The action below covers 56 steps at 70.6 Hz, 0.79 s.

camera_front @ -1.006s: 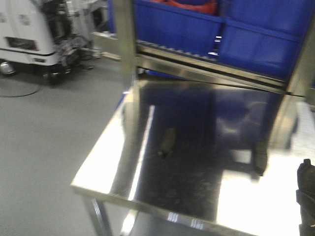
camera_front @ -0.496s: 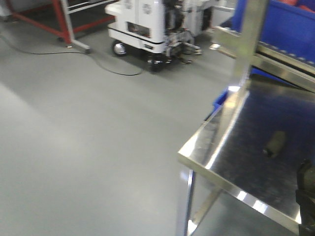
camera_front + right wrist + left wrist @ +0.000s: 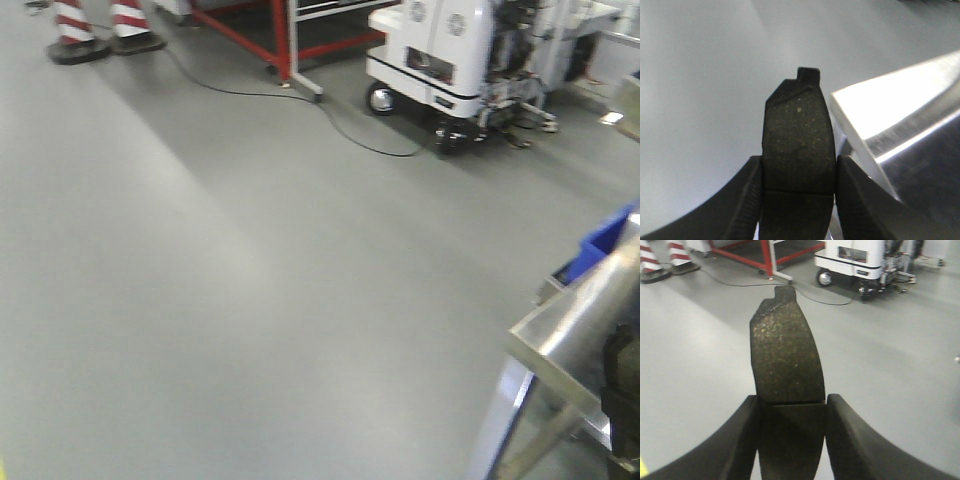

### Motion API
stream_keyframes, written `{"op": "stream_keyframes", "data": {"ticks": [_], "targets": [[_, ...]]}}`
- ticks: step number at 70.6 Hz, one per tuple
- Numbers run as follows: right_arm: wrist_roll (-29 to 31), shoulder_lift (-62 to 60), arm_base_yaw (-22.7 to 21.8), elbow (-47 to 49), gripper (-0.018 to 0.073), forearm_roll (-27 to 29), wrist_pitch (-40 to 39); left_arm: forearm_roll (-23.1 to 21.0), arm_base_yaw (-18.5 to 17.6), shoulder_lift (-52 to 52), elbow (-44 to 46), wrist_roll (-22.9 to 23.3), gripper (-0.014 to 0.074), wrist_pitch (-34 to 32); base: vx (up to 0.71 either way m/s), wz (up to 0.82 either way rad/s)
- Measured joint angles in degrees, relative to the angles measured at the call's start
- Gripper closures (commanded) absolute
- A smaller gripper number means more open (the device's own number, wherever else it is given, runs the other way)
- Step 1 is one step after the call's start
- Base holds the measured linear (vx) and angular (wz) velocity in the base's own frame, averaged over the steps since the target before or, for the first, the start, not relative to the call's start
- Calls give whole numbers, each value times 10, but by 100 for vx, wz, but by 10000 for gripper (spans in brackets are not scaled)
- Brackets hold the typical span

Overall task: Move and align brake pads A on conveyor
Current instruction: 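Drive the base toward the conveyor holding both brake pads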

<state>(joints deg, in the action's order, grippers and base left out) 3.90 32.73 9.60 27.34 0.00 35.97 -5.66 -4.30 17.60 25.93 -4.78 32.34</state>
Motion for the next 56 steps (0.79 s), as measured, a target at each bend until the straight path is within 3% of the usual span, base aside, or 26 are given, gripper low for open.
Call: {"op": "stream_keyframes", "data": {"ticks": [56], "targets": [[0, 0, 0, 0, 468, 0, 12, 0, 0, 0, 0, 0, 451, 0, 6, 61]]}}
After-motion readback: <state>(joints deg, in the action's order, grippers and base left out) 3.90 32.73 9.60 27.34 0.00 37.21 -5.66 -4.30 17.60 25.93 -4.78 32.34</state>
